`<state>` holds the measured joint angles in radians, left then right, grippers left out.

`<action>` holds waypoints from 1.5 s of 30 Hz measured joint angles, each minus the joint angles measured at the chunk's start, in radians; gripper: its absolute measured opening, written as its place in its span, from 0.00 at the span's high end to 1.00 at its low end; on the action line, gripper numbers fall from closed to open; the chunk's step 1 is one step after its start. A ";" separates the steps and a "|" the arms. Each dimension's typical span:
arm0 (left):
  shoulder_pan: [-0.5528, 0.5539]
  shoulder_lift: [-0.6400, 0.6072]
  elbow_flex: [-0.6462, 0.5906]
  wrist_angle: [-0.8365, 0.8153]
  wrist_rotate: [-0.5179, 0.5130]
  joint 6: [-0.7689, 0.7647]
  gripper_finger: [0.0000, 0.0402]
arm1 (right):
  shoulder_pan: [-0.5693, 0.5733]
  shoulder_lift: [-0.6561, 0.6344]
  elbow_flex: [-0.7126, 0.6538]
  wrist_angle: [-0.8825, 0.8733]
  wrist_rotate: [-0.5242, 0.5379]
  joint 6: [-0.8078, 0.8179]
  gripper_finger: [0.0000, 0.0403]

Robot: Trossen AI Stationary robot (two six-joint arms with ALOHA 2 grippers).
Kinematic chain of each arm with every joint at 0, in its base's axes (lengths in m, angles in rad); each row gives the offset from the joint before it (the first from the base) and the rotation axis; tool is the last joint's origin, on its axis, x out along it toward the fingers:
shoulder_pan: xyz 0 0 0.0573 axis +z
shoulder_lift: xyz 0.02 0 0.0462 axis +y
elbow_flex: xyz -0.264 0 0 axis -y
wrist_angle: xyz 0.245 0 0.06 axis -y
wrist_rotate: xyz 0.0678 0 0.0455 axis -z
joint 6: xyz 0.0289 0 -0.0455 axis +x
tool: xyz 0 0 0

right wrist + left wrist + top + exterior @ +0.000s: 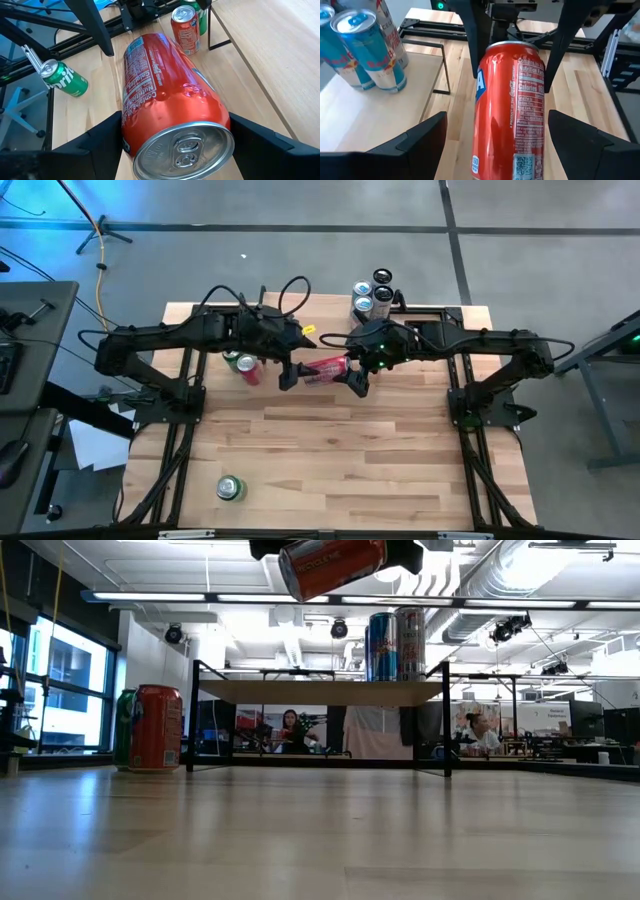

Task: Place canned beverage on shelf
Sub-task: Put the bottom red soda can on the shelf

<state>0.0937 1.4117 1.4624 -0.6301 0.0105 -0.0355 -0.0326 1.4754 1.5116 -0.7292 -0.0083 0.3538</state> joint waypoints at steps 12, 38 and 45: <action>0.000 0.000 0.000 -0.001 0.017 -0.002 0.02 | 0.000 0.000 0.000 0.000 -0.003 -0.010 0.27; -0.004 0.102 -0.009 0.006 0.066 0.011 0.03 | -0.002 0.039 0.000 0.019 -0.020 -0.154 0.27; -0.004 0.150 -0.009 0.002 0.066 -0.051 0.03 | -0.004 0.044 0.000 0.012 -0.026 -0.186 0.27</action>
<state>0.0898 1.5619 1.4536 -0.6283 0.0765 -0.0862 -0.0367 1.5192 1.5112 -0.7170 -0.0345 0.1682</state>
